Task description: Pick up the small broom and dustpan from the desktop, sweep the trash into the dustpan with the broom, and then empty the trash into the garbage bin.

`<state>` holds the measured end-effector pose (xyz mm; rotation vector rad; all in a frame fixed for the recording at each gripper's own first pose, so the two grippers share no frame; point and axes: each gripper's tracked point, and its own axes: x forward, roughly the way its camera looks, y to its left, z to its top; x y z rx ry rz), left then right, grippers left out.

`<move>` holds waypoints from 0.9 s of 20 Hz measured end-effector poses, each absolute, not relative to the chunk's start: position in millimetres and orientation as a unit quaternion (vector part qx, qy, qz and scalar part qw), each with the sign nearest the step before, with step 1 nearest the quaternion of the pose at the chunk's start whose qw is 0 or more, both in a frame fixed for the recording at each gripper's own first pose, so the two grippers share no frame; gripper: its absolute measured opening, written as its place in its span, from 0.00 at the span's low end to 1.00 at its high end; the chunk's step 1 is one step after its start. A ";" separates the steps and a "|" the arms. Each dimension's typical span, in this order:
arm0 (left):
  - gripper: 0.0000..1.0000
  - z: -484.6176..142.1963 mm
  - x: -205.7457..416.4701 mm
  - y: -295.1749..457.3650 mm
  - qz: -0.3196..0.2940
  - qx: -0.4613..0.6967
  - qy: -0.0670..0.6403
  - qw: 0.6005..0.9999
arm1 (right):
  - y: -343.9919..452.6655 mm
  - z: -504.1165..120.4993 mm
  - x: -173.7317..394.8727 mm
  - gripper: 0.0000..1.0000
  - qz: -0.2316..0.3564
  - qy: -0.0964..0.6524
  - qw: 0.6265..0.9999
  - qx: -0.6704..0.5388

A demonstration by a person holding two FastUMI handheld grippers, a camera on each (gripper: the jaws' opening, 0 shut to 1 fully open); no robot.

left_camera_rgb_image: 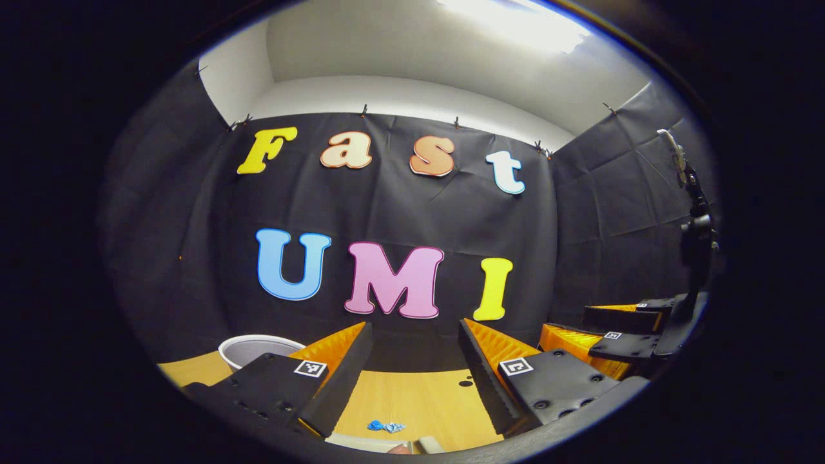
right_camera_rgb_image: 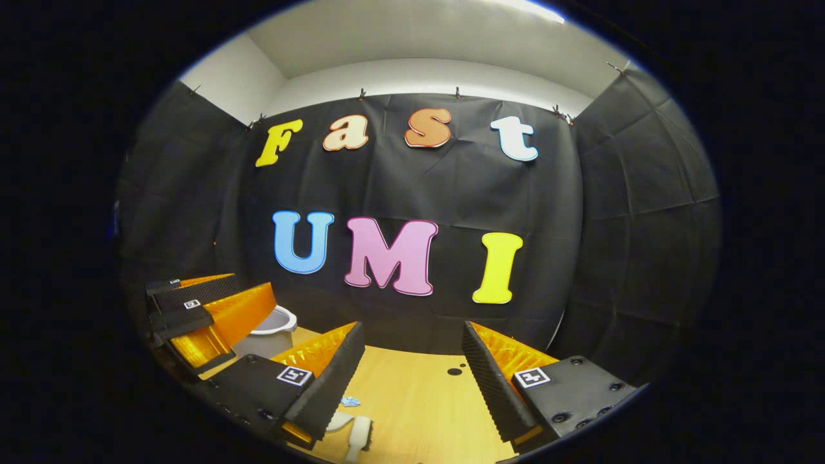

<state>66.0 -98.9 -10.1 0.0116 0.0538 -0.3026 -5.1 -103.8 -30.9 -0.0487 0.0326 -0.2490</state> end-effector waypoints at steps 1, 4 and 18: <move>0.80 -14.1 69.7 -97.6 -0.154 -0.006 0.030 0.988 | -104.0 -29.9 -3.1 0.99 -0.133 0.013 0.991 -0.023; 0.80 -38.0 79.1 -79.1 -0.140 0.000 0.066 0.988 | -96.7 -37.0 2.0 0.98 -0.136 0.031 0.990 -0.033; 0.80 -2.7 65.4 -93.0 -0.134 0.038 0.011 0.990 | -114.7 -26.2 -12.0 0.99 -0.127 0.007 0.992 -0.023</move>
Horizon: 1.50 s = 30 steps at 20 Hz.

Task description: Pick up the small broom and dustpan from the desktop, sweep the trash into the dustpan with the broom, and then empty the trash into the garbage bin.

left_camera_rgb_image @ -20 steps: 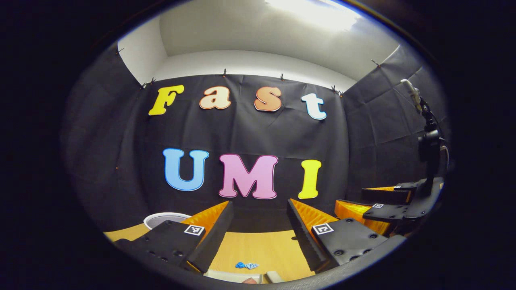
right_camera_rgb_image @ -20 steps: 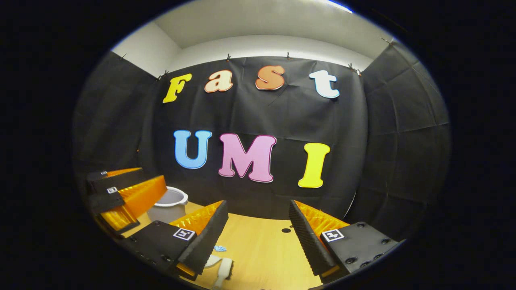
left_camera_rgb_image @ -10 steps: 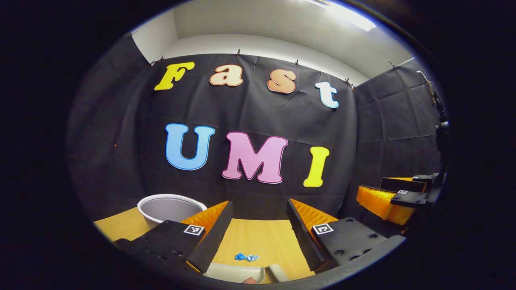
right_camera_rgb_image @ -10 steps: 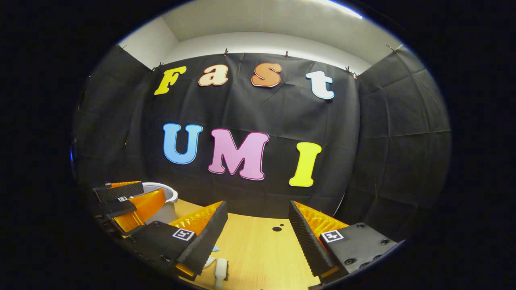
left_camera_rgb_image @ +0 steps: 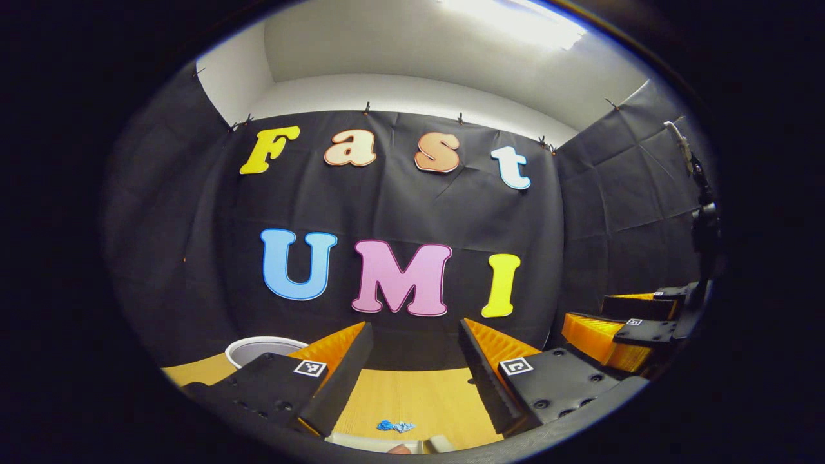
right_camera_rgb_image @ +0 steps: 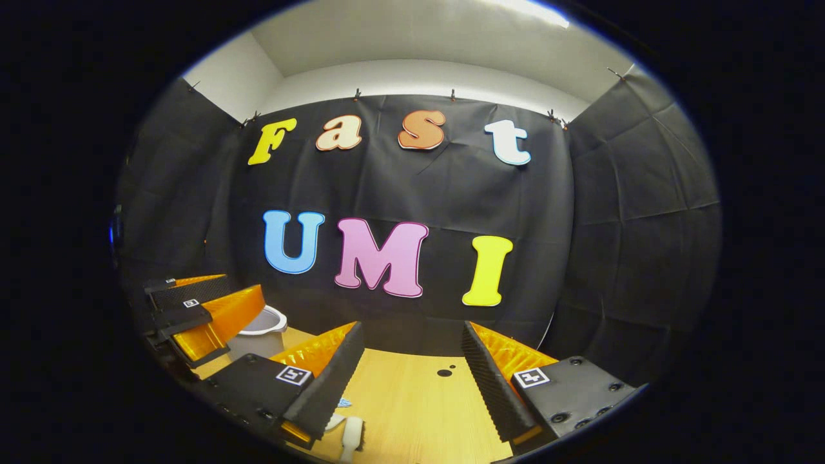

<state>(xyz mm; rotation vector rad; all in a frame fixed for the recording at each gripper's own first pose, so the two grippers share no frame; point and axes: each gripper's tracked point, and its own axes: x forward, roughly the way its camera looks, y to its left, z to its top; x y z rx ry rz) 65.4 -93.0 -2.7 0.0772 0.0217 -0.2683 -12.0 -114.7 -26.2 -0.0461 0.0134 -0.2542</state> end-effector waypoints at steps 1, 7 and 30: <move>0.80 -5.7 60.2 -95.3 -0.131 0.042 0.014 0.990 | -116.6 -28.9 -12.7 0.99 -0.124 0.007 0.992 -0.019; 0.80 3.5 31.5 -82.7 -0.084 0.067 0.007 0.994 | -103.2 -35.4 -9.5 0.98 -0.078 0.009 0.997 0.001; 0.80 4.5 11.8 -48.9 -0.008 0.055 0.010 0.998 | -34.2 -25.9 19.3 0.98 0.034 0.006 0.999 -0.010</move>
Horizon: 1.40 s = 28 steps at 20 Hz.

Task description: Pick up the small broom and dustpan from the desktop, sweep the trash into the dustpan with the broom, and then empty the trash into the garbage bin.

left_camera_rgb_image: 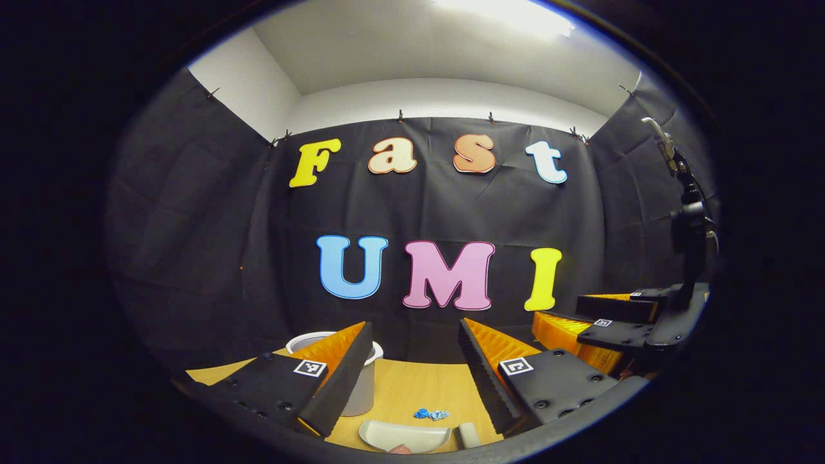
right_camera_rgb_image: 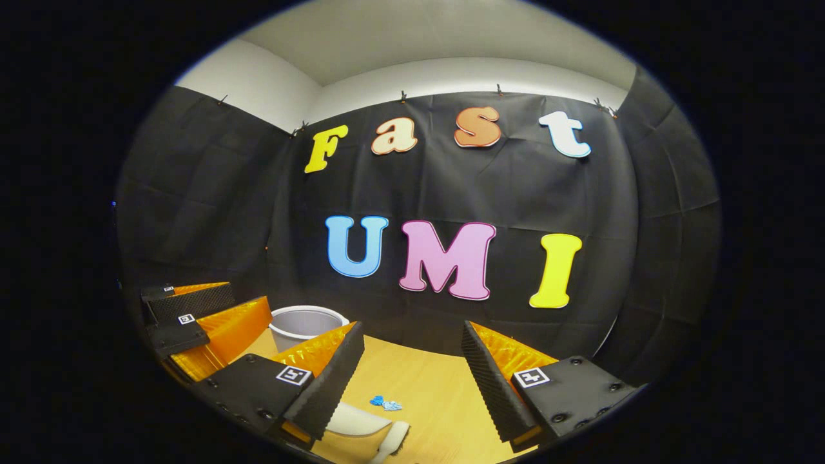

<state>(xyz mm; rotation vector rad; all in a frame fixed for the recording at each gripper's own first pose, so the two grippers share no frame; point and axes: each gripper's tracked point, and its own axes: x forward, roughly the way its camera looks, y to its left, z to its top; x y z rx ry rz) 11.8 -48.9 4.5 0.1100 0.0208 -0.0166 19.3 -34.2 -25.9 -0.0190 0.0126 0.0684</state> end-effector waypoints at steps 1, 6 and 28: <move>0.80 2.3 9.3 -46.3 -0.005 0.058 0.011 0.998 | -27.7 -25.4 20.9 0.98 0.043 0.006 0.999 -0.012; 0.80 0.9 -1.3 -29.7 0.017 0.070 0.013 0.997 | 0.9 -23.0 26.1 0.99 0.076 0.003 0.997 -0.010; 0.80 -10.4 -10.6 -33.0 -0.014 0.037 0.017 0.999 | -13.4 -25.3 4.7 0.98 0.030 0.011 0.999 -0.022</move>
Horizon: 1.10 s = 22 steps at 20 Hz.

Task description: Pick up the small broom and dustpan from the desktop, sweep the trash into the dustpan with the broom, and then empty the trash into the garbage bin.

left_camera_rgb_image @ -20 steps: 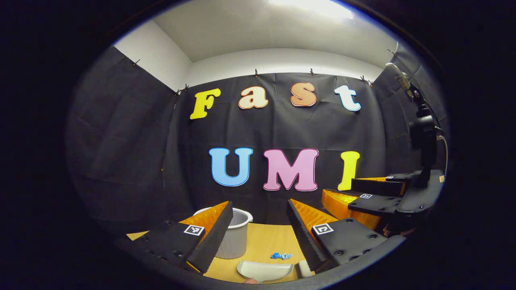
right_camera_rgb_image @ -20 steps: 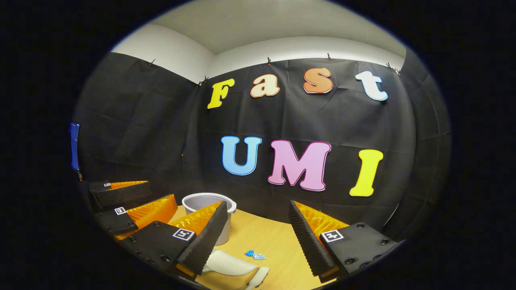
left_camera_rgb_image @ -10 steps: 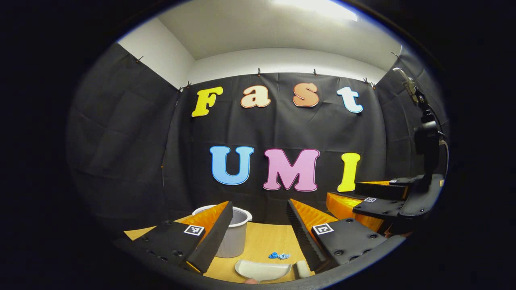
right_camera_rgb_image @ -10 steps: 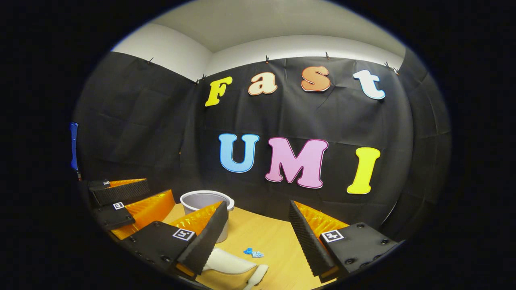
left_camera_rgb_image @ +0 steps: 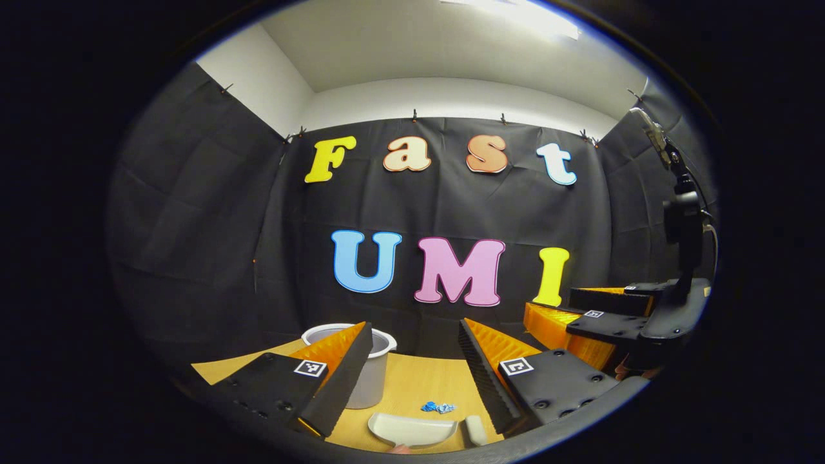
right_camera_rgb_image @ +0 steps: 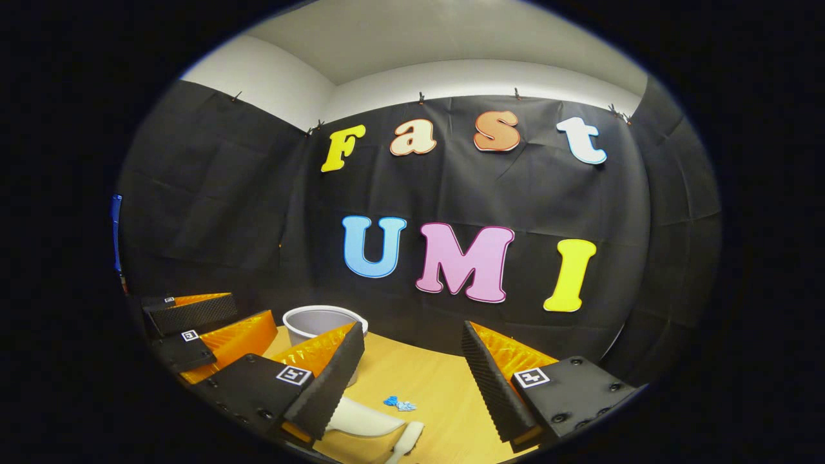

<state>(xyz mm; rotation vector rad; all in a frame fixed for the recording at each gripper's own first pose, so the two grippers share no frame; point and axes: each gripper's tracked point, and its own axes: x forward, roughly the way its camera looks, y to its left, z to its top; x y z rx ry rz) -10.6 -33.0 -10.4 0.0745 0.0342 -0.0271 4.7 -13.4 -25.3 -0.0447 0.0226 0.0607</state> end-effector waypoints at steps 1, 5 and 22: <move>0.80 -10.6 -12.7 -37.8 -0.030 0.036 0.014 0.999 | -16.7 -28.2 2.2 0.98 0.023 0.016 0.999 -0.024; 0.80 -35.1 -10.9 -32.0 -0.052 0.055 0.036 0.996 | -35.6 -39.6 -7.6 0.98 -0.014 0.030 0.999 -0.027; 0.80 -51.5 15.8 -3.9 -0.040 0.049 0.074 0.995 | -12.2 -55.1 8.8 0.99 -0.021 0.045 0.999 -0.008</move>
